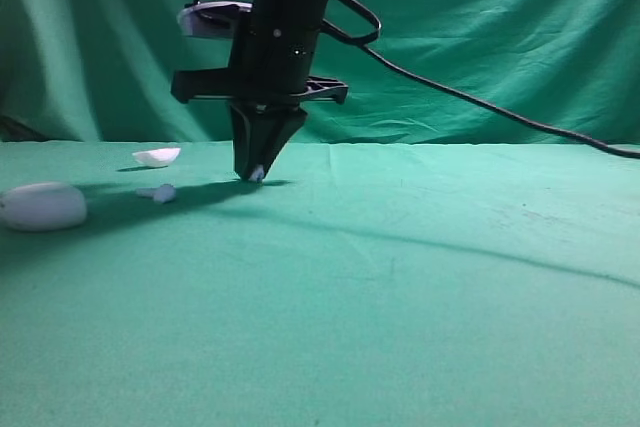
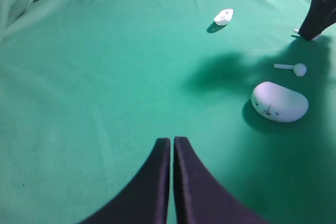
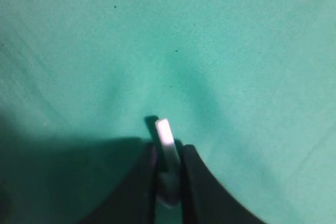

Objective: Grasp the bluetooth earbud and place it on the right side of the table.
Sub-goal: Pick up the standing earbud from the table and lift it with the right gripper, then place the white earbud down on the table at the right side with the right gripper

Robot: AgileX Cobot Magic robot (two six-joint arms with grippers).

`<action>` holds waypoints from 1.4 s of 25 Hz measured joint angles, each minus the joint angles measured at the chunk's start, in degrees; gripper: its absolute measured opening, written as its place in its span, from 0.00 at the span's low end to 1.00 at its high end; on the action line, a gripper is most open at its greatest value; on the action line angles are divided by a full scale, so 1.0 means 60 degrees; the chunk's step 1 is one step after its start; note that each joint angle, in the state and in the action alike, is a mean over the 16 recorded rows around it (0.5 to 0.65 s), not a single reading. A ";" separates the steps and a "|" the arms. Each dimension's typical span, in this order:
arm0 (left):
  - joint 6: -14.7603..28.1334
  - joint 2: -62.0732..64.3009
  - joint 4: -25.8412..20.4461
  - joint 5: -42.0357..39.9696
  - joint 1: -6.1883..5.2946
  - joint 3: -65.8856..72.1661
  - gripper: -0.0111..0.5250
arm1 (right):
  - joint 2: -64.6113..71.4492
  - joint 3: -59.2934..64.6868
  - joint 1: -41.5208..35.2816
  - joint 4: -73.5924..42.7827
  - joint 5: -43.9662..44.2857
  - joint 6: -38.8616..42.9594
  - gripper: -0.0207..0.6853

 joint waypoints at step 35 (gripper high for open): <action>0.0000 0.0000 0.0000 0.0000 0.0000 0.0000 0.02 | -0.8281 0.9451 -0.2957 -0.1911 -0.0929 0.2517 0.17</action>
